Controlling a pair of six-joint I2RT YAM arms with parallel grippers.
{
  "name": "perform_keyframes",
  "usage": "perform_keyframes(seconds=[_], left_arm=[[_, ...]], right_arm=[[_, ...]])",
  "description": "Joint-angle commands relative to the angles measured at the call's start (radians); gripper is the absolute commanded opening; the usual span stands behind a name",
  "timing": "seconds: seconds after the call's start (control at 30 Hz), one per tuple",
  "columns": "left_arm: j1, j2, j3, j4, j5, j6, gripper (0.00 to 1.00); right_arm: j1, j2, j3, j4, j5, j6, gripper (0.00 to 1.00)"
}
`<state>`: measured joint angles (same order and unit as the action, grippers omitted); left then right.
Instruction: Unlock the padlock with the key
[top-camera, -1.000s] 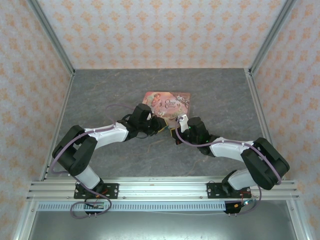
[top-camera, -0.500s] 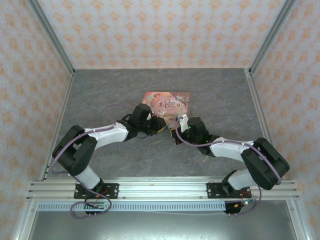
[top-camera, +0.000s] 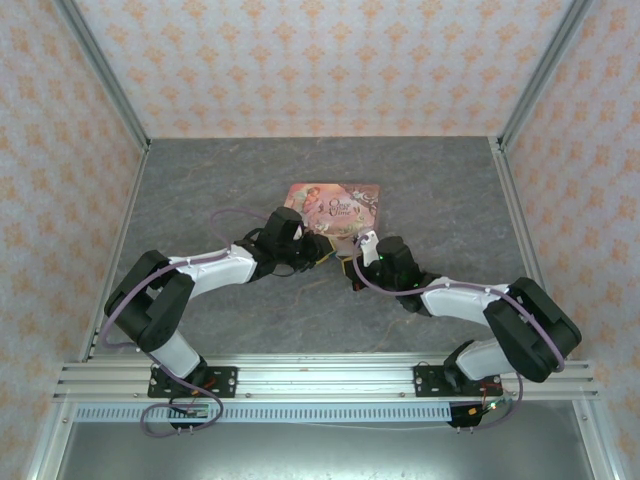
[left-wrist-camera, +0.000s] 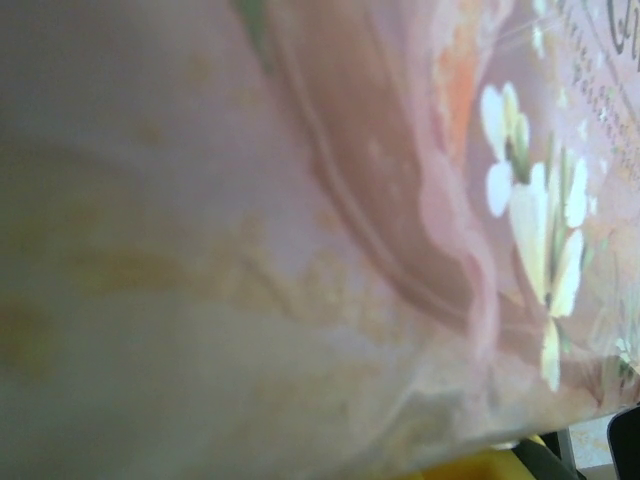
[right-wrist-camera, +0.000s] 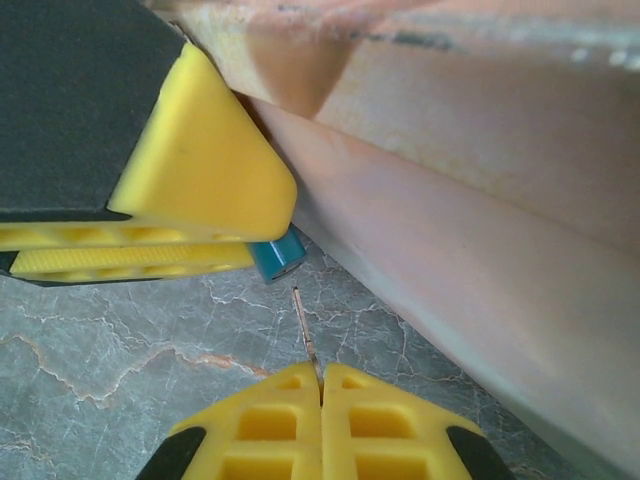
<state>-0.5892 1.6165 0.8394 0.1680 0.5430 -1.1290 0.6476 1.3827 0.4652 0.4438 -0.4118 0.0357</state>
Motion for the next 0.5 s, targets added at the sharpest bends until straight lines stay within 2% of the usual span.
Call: perform_keyframes(seconds=[0.0,0.47], left_arm=[[0.008,-0.001,0.021,0.053,0.028,-0.026,0.22],[0.008,0.005,0.020,0.061,0.046,-0.026,0.22]], right_arm=[[0.006,-0.013,-0.001,0.039,-0.018,0.015,0.00],[0.005,-0.002,0.029,0.057,-0.035,0.021,0.00]])
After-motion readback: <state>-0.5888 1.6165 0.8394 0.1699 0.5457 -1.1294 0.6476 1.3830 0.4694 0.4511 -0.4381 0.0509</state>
